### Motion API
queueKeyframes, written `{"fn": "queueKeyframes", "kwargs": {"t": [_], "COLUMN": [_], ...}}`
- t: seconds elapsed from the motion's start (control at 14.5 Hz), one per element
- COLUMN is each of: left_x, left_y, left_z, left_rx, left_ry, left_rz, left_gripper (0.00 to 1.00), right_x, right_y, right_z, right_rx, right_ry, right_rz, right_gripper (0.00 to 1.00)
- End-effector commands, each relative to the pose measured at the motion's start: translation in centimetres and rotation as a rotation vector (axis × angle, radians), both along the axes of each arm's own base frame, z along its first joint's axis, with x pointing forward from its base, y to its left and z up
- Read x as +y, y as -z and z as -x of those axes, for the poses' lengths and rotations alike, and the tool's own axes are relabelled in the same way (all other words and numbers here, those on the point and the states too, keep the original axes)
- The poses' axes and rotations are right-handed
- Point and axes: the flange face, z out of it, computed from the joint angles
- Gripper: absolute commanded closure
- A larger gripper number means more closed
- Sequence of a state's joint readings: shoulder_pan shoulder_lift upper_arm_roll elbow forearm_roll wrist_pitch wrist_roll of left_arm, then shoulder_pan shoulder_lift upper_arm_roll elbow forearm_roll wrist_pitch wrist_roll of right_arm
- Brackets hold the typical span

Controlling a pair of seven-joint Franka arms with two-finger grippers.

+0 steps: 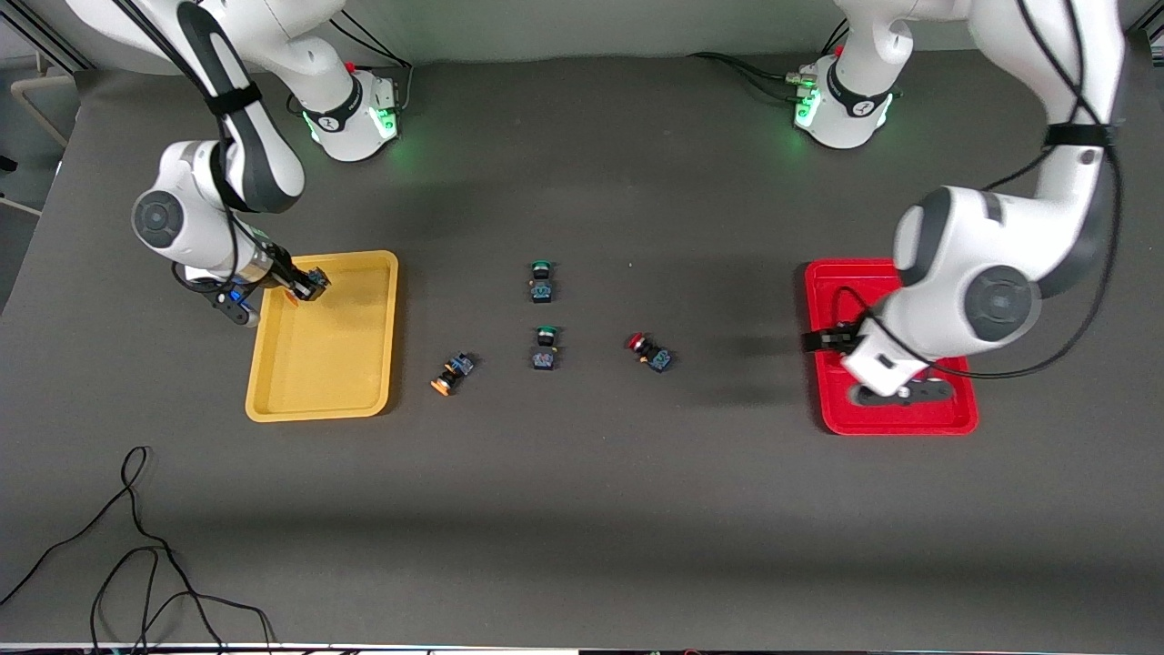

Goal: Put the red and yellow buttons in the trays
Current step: 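Release the red button in the red tray while the right gripper drops orange in yellow, then grasp the second red button with the left gripper, then carry the red button to the red tray while the right gripper grasps an orange button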

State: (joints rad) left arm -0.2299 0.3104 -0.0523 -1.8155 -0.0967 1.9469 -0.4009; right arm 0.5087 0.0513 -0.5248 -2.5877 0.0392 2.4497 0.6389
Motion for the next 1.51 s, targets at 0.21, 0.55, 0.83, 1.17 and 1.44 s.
{"fn": "queueKeyframes", "kwargs": {"t": [0.21,0.55,0.83,1.17,1.44], "left_x": [-12.9,-20.2,-21.7,-22.2,-22.7], "left_y": [2.4,9.9,15.6,16.7,15.7], "left_z": [2.1,4.3,5.2,5.0,4.4], "left_rx": [-0.049,-0.115,-0.174,-0.173,-0.177], "left_ry": [-0.435,-0.662,-0.635,-0.622,-0.624], "left_rz": [-0.047,-0.063,-0.108,-0.119,-0.112], "left_gripper": [0.00,0.00,0.00,0.55,0.96], "right_x": [-0.1,0.3,5.2,13.3,20.8], "right_y": [2.3,1.4,-3.3,-9.7,-9.8], "right_z": [0.0,-0.3,-3.6,-9.9,-14.0], "right_rx": [0.001,-0.011,-0.105,-0.220,-0.179], "right_ry": [-0.015,-0.003,-0.012,-0.043,-0.077], "right_rz": [0.029,0.020,-0.031,-0.024,-0.018], "right_gripper": [0.00,0.00,0.00,0.00,0.00]}}
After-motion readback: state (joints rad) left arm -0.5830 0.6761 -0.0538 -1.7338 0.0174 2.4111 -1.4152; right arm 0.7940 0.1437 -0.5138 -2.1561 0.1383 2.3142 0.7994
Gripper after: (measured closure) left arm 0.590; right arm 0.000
